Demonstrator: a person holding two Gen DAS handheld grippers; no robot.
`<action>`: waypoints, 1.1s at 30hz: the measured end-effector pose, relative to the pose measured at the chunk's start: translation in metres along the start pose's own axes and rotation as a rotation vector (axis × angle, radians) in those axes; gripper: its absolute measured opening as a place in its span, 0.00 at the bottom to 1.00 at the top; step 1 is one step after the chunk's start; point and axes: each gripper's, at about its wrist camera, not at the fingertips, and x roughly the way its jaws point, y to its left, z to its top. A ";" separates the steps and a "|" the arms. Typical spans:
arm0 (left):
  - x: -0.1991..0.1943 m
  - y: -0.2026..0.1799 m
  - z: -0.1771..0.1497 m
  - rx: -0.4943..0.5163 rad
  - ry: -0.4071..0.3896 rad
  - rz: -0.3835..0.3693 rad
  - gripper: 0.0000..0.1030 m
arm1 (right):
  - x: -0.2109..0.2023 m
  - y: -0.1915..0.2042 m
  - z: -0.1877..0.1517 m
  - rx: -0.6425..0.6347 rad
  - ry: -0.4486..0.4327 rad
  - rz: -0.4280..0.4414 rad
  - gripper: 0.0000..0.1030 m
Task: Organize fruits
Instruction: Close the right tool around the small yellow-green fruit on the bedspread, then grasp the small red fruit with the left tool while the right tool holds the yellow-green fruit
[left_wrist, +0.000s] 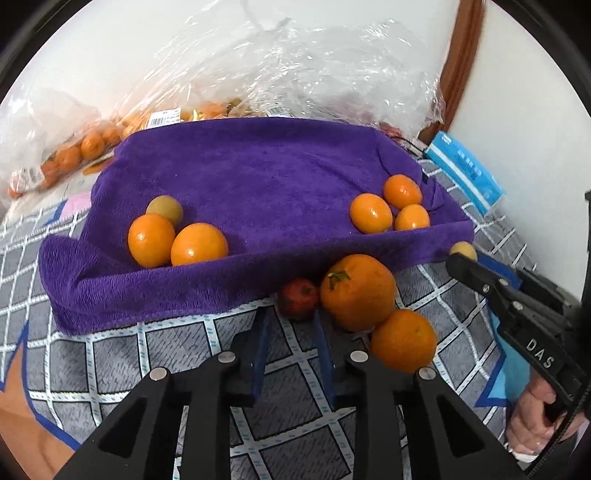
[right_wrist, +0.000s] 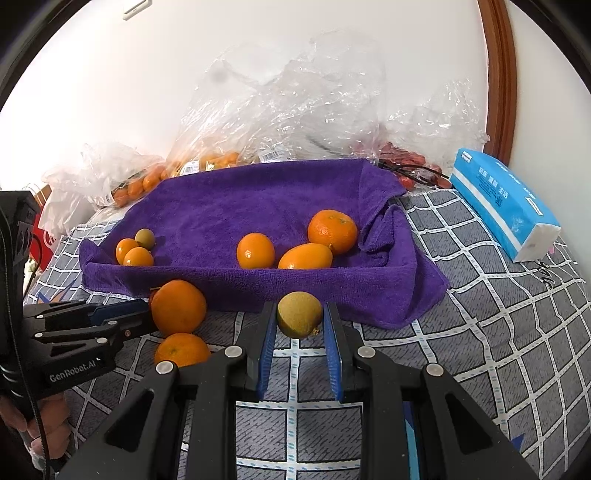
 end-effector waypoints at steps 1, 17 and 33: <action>0.000 -0.001 0.000 0.005 0.000 0.006 0.24 | 0.000 0.000 0.000 0.000 0.000 0.000 0.24; 0.002 -0.003 0.004 0.008 -0.009 0.011 0.36 | -0.001 0.000 0.000 0.005 0.000 -0.001 0.24; 0.006 0.003 0.008 -0.045 -0.017 -0.029 0.26 | -0.002 -0.001 0.000 0.015 -0.003 0.006 0.24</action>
